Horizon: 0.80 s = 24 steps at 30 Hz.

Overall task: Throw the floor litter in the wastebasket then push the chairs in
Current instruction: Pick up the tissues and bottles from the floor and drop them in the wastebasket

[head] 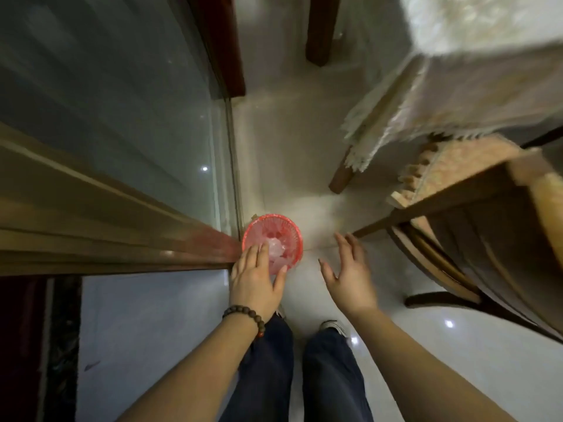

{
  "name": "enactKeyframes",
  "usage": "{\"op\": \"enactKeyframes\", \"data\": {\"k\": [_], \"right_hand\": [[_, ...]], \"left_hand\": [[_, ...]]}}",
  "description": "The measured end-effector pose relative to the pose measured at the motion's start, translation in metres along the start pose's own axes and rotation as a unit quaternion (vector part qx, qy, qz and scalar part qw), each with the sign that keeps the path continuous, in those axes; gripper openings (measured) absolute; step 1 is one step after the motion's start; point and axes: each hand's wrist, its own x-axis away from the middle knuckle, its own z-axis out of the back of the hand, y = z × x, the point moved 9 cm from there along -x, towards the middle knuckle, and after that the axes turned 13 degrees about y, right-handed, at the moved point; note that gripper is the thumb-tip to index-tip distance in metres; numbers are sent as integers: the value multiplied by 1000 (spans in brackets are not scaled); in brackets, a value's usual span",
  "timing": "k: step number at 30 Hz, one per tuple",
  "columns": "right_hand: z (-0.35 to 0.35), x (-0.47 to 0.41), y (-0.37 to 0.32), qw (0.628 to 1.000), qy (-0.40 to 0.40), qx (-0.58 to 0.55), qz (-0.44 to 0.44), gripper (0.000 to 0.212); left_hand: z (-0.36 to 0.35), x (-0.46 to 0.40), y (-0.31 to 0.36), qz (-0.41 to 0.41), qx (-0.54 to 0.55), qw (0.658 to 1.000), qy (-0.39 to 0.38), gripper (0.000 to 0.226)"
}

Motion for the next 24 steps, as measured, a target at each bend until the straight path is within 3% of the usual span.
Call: {"op": "enactKeyframes", "data": {"k": [9, 19, 24], "right_hand": [[146, 89, 68, 979, 133, 13, -156, 59], [277, 244, 235, 886, 286, -4, -365, 59], [346, 337, 341, 826, 347, -17, -444, 55]], "left_hand": [[18, 53, 145, -199, -33, 977, -66, 65], [-76, 223, 340, -427, -118, 874, -202, 66], [-138, 335, 439, -519, -116, 819, -217, 66]]}}
